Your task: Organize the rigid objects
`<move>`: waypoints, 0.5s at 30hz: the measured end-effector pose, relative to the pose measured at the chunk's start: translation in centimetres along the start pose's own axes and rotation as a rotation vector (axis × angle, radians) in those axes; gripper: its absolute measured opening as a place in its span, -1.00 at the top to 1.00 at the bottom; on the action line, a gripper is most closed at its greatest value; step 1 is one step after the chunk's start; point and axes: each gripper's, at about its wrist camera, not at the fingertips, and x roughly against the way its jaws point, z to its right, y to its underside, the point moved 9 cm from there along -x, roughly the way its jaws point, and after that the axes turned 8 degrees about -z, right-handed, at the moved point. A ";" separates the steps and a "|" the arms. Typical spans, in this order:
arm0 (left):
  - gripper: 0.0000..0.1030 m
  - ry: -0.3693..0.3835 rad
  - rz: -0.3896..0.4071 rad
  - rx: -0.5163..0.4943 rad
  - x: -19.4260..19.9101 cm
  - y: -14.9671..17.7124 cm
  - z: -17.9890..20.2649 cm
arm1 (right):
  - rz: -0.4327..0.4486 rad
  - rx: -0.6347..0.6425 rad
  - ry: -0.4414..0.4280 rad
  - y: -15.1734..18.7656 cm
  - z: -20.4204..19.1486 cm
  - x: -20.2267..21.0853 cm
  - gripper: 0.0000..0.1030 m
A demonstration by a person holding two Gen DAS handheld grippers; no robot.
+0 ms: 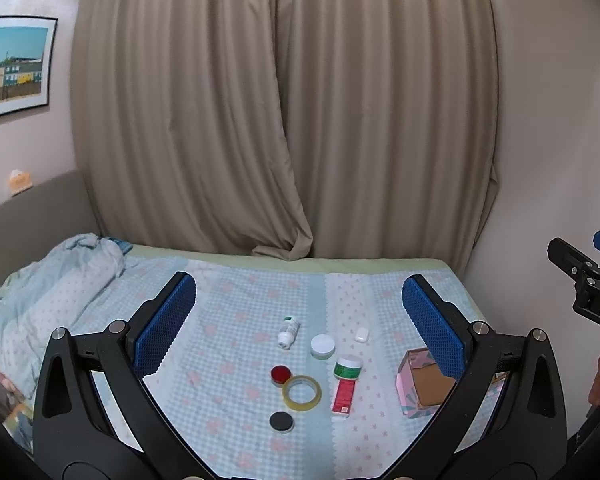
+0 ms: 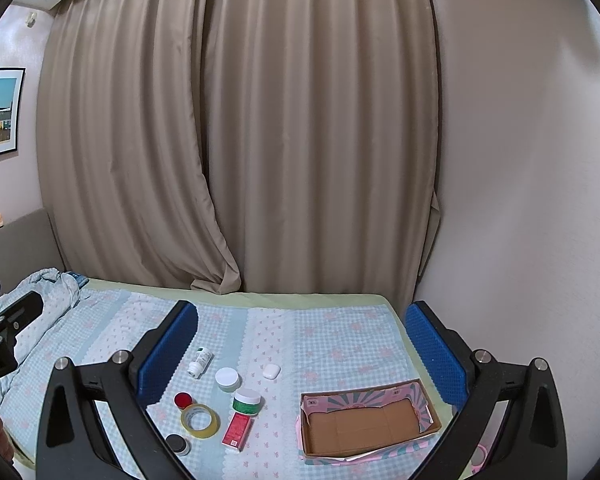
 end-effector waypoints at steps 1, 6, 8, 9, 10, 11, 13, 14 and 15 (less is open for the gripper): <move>-0.99 0.001 0.001 -0.001 0.0 -0.1 0.0 | 0.000 0.000 -0.001 0.1 0.0 0.0 -1.00; -0.99 0.006 0.000 0.001 -0.1 -0.2 -0.1 | -0.005 0.002 -0.009 0.1 0.1 -0.2 -1.00; -0.99 0.009 -0.004 0.005 -0.2 -0.2 -0.2 | -0.005 0.000 -0.011 0.0 0.1 -0.1 -1.00; -0.99 0.010 -0.007 0.005 -0.2 -0.2 -0.2 | -0.005 -0.001 -0.013 0.1 0.2 -0.1 -1.00; -0.99 0.009 -0.009 0.005 -0.2 -0.1 -0.3 | -0.007 -0.001 -0.013 0.1 0.2 -0.1 -1.00; -0.99 0.007 -0.013 0.004 -0.2 0.0 -0.2 | -0.008 0.000 -0.012 0.2 0.1 -0.1 -1.00; -0.99 0.006 -0.018 0.002 -0.4 0.0 -0.2 | -0.012 -0.001 -0.012 0.3 0.0 0.0 -1.00; -0.99 0.005 -0.020 0.002 -0.4 0.0 -0.1 | -0.014 -0.002 -0.013 0.3 0.0 0.0 -1.00; -0.99 0.006 -0.021 0.002 -0.4 0.0 -0.2 | -0.015 -0.003 -0.015 0.3 0.1 0.0 -1.00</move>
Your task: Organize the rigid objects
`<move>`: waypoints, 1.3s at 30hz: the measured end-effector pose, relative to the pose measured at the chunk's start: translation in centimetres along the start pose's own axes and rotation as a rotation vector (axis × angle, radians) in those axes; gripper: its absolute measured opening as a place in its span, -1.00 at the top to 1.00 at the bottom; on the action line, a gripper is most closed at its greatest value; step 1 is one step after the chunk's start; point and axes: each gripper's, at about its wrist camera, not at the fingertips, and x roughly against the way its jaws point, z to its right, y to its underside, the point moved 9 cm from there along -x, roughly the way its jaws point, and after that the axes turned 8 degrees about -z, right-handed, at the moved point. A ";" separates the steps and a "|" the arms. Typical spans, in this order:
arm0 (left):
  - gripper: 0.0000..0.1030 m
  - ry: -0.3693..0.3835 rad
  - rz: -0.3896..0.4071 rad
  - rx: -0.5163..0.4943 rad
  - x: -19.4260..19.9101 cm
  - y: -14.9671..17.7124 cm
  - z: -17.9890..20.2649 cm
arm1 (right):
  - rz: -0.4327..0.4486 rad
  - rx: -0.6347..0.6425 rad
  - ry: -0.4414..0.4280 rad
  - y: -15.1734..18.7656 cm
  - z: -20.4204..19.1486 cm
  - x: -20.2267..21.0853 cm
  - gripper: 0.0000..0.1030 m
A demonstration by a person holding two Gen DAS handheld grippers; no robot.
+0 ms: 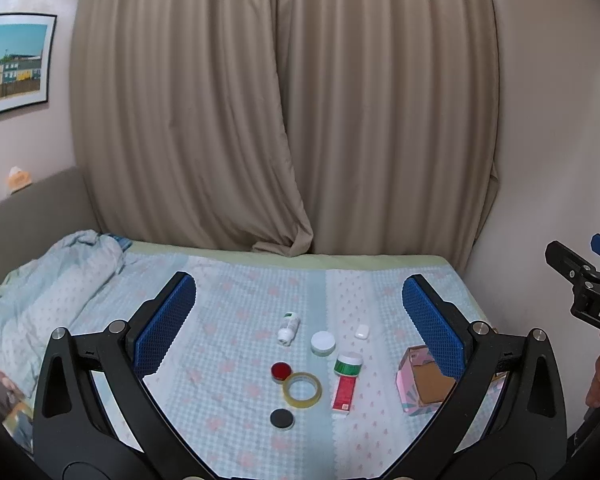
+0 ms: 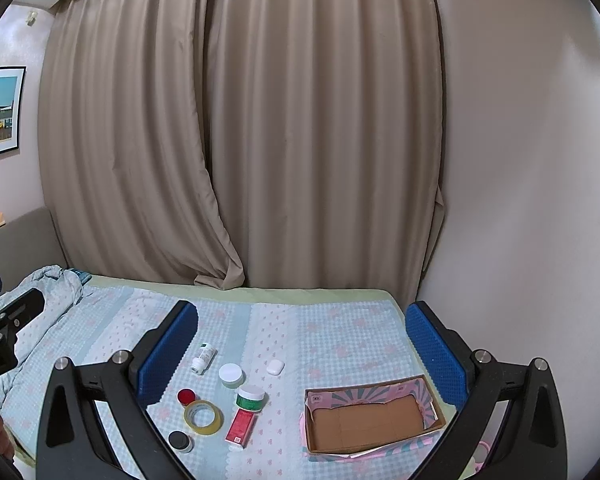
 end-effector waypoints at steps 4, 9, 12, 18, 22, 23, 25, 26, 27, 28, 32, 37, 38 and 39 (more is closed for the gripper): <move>-0.99 -0.003 -0.003 0.001 -0.1 0.1 0.0 | -0.003 -0.003 0.000 0.0 0.0 0.2 -1.00; -0.99 -0.004 -0.006 0.009 -0.1 0.2 -0.1 | -0.005 -0.002 0.000 -0.1 0.0 0.3 -1.00; -0.99 -0.004 -0.006 0.009 -0.2 0.1 -0.1 | -0.005 -0.002 0.000 -0.2 0.0 0.3 -1.00; -0.99 -0.005 -0.002 0.008 -0.1 0.0 -0.1 | -0.004 -0.003 0.002 -0.4 -0.1 0.4 -1.00; -0.99 -0.008 0.006 0.008 0.1 0.3 0.1 | 0.000 -0.009 0.001 -0.3 -0.1 0.5 -1.00; -0.99 -0.009 0.008 0.008 0.2 0.3 0.2 | 0.001 -0.009 0.001 -0.4 0.0 0.7 -1.00; -0.99 -0.009 0.010 0.008 0.2 0.4 0.3 | 0.002 -0.009 0.002 -0.3 0.1 0.7 -1.00; -0.99 -0.008 0.011 0.008 0.3 0.4 0.3 | 0.002 -0.009 0.002 -0.4 0.1 0.7 -1.00; -0.99 -0.008 0.012 0.008 0.3 0.4 0.4 | 0.002 -0.009 0.002 -0.4 0.1 0.7 -1.00; -0.99 -0.009 0.013 0.008 0.3 0.4 0.4 | 0.002 -0.010 0.001 -0.4 0.1 0.7 -1.00; -0.99 -0.008 0.017 0.010 0.3 0.6 0.5 | 0.003 -0.009 0.005 -0.4 0.1 0.7 -1.00; -0.99 -0.007 0.016 0.012 0.3 0.6 0.6 | 0.002 -0.006 0.007 -0.6 0.3 0.7 -1.00; -0.99 -0.007 0.016 0.012 0.3 0.6 0.6 | 0.002 -0.006 0.006 -0.6 0.4 0.6 -1.00; -0.99 -0.008 0.016 0.012 0.3 0.6 0.6 | 0.003 -0.006 0.007 -0.6 0.4 0.6 -1.00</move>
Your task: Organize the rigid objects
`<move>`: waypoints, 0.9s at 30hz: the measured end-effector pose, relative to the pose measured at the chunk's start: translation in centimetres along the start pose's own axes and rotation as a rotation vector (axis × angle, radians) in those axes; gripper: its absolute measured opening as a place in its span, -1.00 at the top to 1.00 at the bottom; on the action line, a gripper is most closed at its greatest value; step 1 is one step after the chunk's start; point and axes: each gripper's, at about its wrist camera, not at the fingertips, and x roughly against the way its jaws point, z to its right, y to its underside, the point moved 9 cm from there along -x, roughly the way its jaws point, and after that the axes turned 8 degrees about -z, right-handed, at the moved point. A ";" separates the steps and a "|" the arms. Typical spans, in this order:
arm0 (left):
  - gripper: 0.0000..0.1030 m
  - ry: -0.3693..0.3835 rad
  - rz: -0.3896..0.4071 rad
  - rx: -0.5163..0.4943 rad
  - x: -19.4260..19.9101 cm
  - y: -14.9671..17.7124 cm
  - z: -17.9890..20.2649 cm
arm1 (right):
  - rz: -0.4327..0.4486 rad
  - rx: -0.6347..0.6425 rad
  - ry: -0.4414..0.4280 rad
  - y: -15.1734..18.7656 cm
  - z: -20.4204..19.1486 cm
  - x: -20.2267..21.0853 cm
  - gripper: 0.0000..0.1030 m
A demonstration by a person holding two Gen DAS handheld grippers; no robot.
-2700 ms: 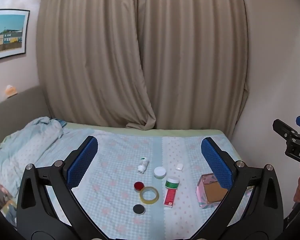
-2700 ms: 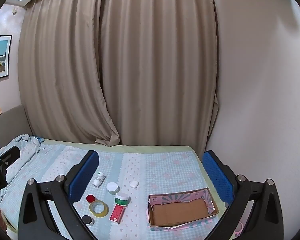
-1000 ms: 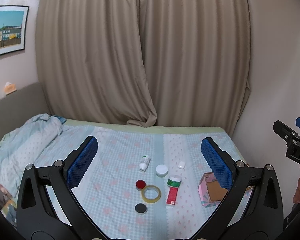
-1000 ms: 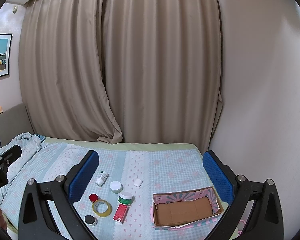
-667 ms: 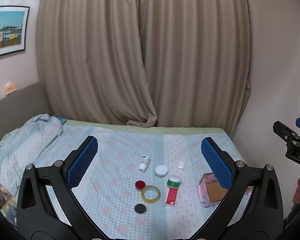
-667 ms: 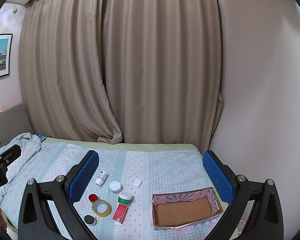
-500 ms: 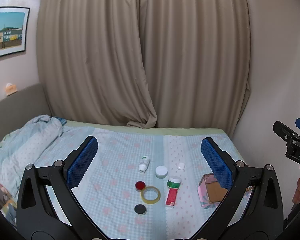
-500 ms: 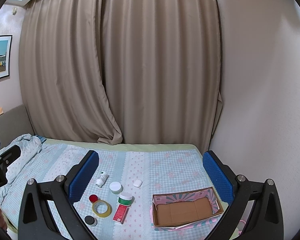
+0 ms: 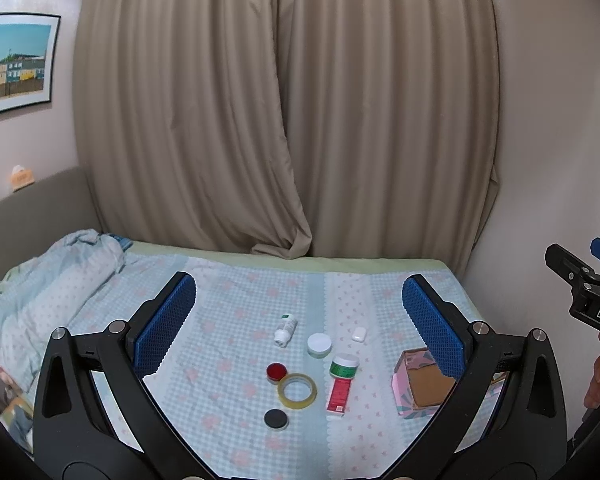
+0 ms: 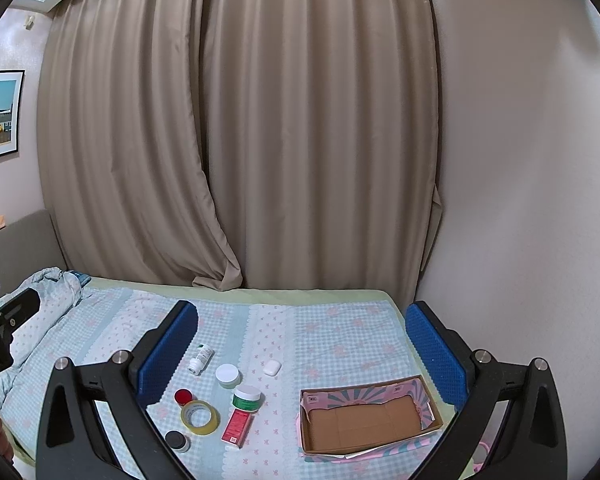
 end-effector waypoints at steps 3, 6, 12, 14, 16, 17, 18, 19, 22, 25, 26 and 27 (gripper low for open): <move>-0.99 0.001 -0.001 0.002 0.0 0.0 0.1 | -0.002 0.001 0.000 0.0 0.0 0.0 -1.00; -0.99 -0.002 -0.007 0.005 -0.1 0.1 0.2 | -0.006 0.001 -0.003 0.0 0.3 -0.1 -1.00; -0.99 -0.030 -0.044 0.007 -1.0 0.4 0.1 | -0.017 0.014 -0.042 0.0 0.3 -1.0 -1.00; -0.99 -0.042 -0.067 0.001 -1.8 0.9 -0.3 | -0.025 0.030 -0.063 0.1 -0.2 -1.8 -1.00; -0.99 -0.043 -0.096 -0.004 -2.7 1.7 -0.9 | -0.040 0.047 -0.078 0.5 -0.8 -2.8 -1.00; -0.99 -0.038 -0.117 -0.008 -3.5 2.5 -1.4 | -0.050 0.056 -0.084 0.7 -1.3 -3.5 -1.00; -0.99 -0.029 -0.135 -0.012 -4.1 3.1 -1.7 | -0.058 0.060 -0.084 1.0 -1.6 -4.1 -1.00; -0.99 -0.017 -0.159 -0.017 -4.9 3.8 -2.2 | -0.074 0.064 -0.083 1.4 -2.1 -4.8 -1.00; -0.99 0.027 -0.225 -0.038 -7.6 5.8 -3.7 | -0.128 0.070 -0.078 2.9 -3.9 -7.1 -1.00; -0.99 0.066 -0.288 -0.083 -10.6 7.7 -5.0 | -0.201 0.056 -0.078 4.7 -6.1 -10.0 -1.00; -0.99 0.083 -0.312 -0.102 -11.7 8.4 -5.4 | -0.227 0.048 -0.085 5.3 -6.9 -11.0 -1.00; -0.99 0.099 -0.331 -0.120 -12.8 9.0 -5.8 | -0.247 0.040 -0.090 5.9 -7.6 -11.8 -1.00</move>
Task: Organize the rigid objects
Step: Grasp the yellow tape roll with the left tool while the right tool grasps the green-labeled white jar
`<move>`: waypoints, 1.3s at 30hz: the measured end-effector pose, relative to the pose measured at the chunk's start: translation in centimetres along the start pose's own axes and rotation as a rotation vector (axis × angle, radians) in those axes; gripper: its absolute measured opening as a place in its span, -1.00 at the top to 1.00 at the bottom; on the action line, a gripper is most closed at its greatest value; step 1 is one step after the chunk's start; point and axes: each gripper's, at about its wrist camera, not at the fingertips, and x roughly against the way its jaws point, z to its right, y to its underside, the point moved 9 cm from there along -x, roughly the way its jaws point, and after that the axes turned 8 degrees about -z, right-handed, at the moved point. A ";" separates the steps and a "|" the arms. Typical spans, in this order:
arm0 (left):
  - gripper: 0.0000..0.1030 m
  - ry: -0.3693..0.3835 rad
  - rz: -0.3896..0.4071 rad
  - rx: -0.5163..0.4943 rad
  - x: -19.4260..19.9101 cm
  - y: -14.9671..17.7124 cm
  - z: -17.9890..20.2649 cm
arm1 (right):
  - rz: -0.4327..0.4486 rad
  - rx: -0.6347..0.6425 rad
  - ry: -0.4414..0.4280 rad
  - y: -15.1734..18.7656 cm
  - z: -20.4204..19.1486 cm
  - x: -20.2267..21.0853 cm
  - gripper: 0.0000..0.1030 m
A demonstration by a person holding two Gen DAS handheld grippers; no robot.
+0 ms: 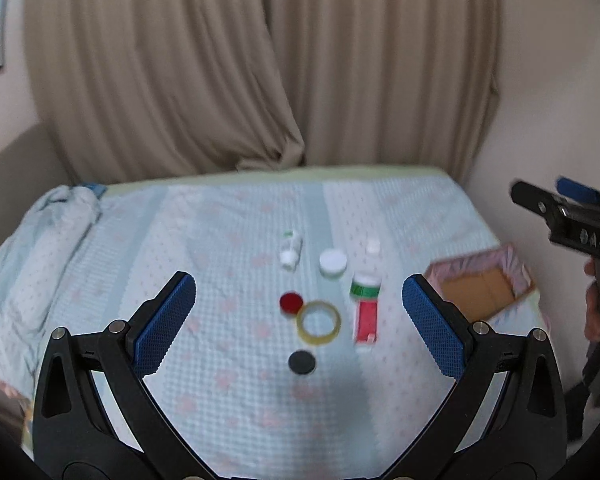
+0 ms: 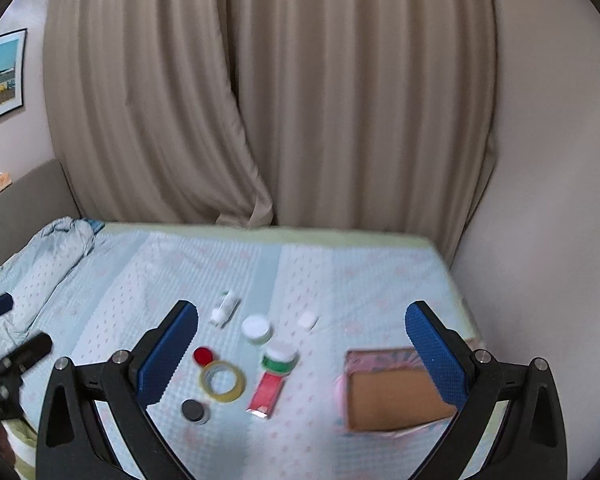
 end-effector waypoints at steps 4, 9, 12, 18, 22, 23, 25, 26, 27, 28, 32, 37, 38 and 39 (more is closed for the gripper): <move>-0.99 0.058 -0.080 -0.073 -5.2 1.1 -1.4 | -0.092 -0.060 -0.048 1.3 -2.0 -5.1 -1.00; -0.99 0.141 -0.209 -0.152 -12.9 3.7 -1.5 | -0.231 -0.112 -0.073 3.7 -3.6 -12.4 -1.00; -0.99 0.179 -0.277 -0.174 -17.4 5.7 -1.0 | -0.315 -0.149 -0.101 5.2 -3.8 -16.8 -1.00; -0.99 0.216 -0.399 -0.145 -26.1 9.3 0.7 | -0.470 -0.198 -0.127 8.0 -3.4 -25.1 -1.00; -0.99 0.211 -0.446 -0.121 -30.4 11.0 1.7 | -0.539 -0.179 -0.152 9.3 -3.6 -30.2 -1.00; -0.99 0.206 -0.457 -0.120 -31.6 11.4 1.9 | -0.555 -0.178 -0.161 9.7 -3.6 -31.4 -1.00; -0.99 0.194 -0.475 -0.124 -33.7 12.2 2.3 | -0.587 -0.174 -0.176 10.5 -3.5 -34.0 -1.00; -0.99 0.185 -0.488 -0.129 -34.9 12.7 2.5 | -0.600 -0.169 -0.177 10.8 -3.4 -35.1 -1.00; -0.99 0.176 -0.498 -0.130 -35.7 13.0 2.6 | -0.620 -0.164 -0.179 11.3 -3.3 -36.3 -1.00; -0.99 0.169 -0.513 -0.128 -36.8 13.5 2.7 | -0.634 -0.162 -0.183 11.7 -3.3 -37.3 -1.00; -0.99 0.173 -0.555 -0.117 -39.7 14.7 3.1 | -0.698 -0.143 -0.197 13.1 -3.2 -41.2 -1.00; -0.99 0.165 -0.590 -0.137 -42.3 15.9 4.4 | -0.749 -0.136 -0.200 14.7 -2.9 -44.2 -1.00; -0.99 0.163 -0.589 -0.139 -42.7 15.9 4.5 | -0.759 -0.137 -0.201 14.9 -2.8 -44.5 -1.00; -0.99 0.160 -0.588 -0.139 -43.0 15.9 4.7 | -0.768 -0.138 -0.205 15.2 -2.8 -44.9 -0.92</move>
